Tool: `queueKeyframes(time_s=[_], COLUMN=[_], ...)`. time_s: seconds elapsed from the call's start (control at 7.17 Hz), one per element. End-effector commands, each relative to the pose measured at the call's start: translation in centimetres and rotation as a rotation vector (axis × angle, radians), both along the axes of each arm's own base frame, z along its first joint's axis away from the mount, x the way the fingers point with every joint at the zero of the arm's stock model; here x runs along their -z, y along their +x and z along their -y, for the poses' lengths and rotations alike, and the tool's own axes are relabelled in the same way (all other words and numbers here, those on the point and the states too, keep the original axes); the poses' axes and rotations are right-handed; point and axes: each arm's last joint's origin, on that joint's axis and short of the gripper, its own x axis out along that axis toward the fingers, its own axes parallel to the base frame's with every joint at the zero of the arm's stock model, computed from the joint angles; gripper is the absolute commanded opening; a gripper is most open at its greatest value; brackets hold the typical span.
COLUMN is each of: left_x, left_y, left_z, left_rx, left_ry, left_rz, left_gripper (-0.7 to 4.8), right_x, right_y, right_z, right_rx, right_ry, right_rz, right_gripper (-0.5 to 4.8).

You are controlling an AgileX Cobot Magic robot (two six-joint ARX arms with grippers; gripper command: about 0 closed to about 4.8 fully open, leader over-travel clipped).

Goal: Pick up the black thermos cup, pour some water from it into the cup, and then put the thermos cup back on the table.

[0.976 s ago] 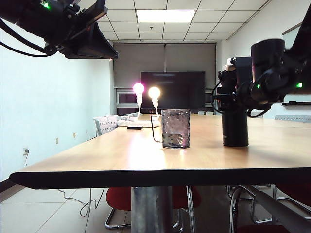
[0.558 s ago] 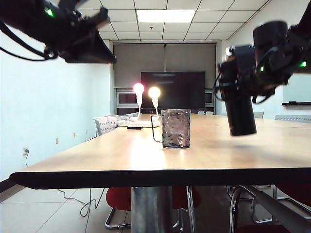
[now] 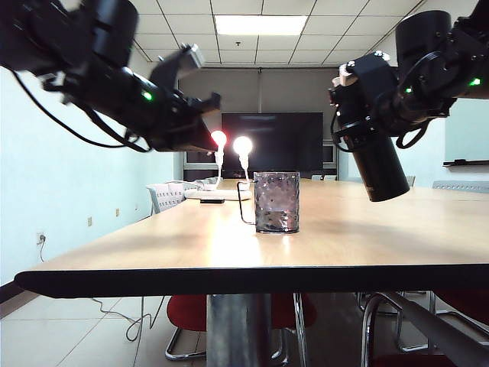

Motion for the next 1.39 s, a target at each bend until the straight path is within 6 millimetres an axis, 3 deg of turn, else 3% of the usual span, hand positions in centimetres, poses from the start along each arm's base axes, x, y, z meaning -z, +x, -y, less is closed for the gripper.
queueKeyframes(time_s=[0.14, 0.42, 0.7, 0.84, 1.39], left_x=[1.3, 1.9, 2.8, 4.6, 4.8], left_y=[2.5, 2.8, 3.2, 5.3, 7.9], left_z=[1.2, 1.3, 1.1, 1.5, 2.7], left_rx=[-0.005, -0.009, -0.119, -0.162, -0.149], left_ry=[0.005, 0.006, 0.032, -0.028, -0.037], left_rz=[-0.007, -0.005, -0.011, -0.025, -0.037], left_gripper=[-0.06, -0.06, -0.06, -0.06, -0.06], right_x=[-1.2, -1.0, -1.0, -0.5, -0.2], right_y=[-0.5, -0.5, -0.5, -0.3, -0.3], right_z=[-2.2, -2.2, -2.2, -2.3, -2.3], right_rx=[-0.061, -0.065, -0.064, -0.071, -0.08], right_ry=[-0.14, -0.188, -0.19, -0.303, -0.382], right_rz=[0.085, 0.073, 0.074, 0.073, 0.072], right_gripper=[0.52, 0.52, 0.52, 0.52, 0.52])
